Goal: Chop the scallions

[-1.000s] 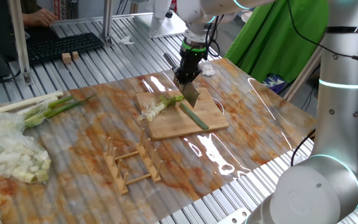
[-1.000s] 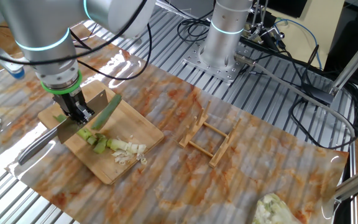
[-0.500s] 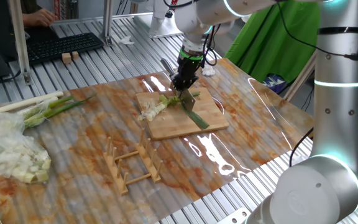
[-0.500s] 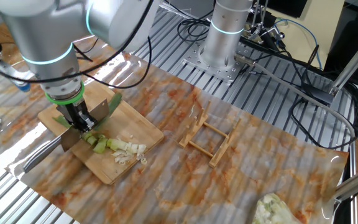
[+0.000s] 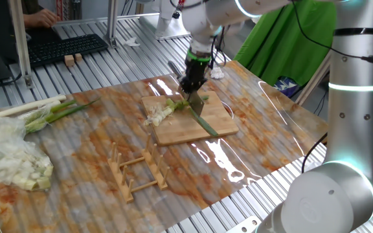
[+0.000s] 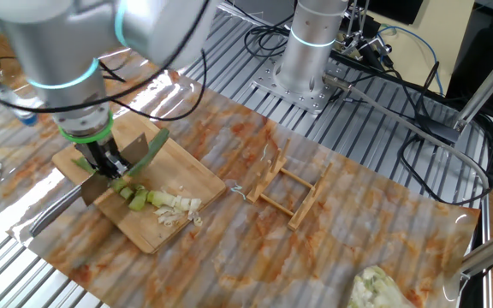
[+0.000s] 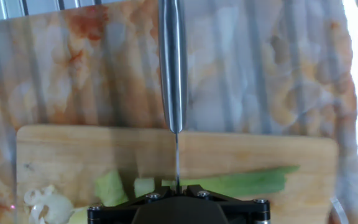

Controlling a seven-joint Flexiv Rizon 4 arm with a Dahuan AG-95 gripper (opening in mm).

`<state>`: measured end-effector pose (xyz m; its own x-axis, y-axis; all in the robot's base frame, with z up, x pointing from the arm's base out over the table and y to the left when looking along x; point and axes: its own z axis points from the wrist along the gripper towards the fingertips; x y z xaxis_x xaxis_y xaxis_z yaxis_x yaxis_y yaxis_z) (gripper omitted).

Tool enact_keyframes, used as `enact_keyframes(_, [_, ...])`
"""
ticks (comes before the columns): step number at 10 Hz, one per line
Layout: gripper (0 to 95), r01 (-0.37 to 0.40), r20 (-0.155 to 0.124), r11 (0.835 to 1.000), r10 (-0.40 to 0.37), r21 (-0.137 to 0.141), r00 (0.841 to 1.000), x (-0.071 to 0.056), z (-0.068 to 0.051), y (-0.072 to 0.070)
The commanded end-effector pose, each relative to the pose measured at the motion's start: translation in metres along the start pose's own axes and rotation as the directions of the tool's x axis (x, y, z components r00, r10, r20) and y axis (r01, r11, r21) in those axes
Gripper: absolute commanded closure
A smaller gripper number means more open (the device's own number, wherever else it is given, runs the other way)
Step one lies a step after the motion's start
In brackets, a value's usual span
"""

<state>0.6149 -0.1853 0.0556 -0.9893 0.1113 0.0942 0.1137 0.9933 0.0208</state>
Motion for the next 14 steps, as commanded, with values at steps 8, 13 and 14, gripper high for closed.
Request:
enact_keyframes(8, [95.0, -0.011, 0.006, 1.0, 0.01, 0.027, 1.0, 0.014, -0.027, -0.005])
enact_keyframes(13, [95.0, 0.039, 0.015, 0.999, -0.04, 0.037, 0.999, 0.015, -0.028, -0.017])
enact_keyframes(14, [95.0, 0.045, 0.015, 0.998, -0.045, 0.037, 0.999, 0.015, -0.027, -0.019])
